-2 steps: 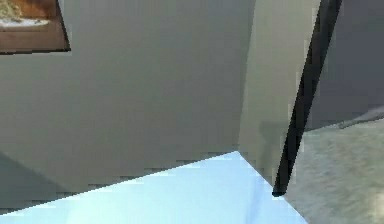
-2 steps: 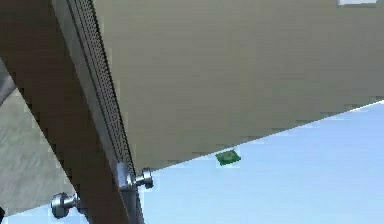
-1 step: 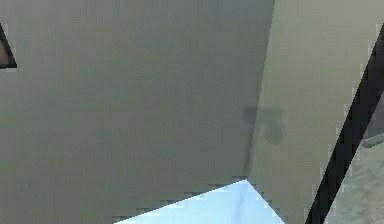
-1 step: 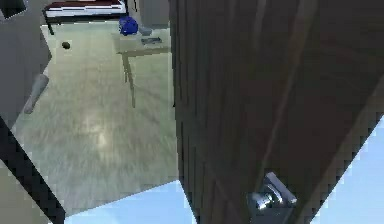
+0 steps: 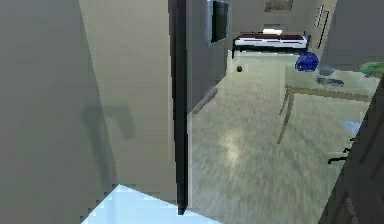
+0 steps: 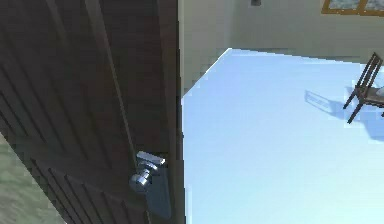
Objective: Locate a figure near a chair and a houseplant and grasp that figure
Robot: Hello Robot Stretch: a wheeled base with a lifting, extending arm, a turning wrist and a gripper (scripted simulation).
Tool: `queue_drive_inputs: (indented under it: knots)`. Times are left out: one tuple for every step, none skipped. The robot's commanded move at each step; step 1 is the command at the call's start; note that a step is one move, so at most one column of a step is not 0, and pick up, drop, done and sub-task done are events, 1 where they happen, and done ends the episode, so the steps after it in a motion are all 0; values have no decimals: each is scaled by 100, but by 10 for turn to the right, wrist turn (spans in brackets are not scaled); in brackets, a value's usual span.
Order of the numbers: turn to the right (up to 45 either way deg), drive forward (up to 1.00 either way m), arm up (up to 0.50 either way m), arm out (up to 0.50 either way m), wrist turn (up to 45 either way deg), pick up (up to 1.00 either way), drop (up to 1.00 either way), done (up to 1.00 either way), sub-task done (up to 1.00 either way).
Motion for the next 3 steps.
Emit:
queue_drive_inputs:
  knots:
    - [90,0,0,0,0,0,0,0,0]
    - [0,100,0,0,0,0,0,0,0]
    - [120,0,0,0,0,0,0,0,0]
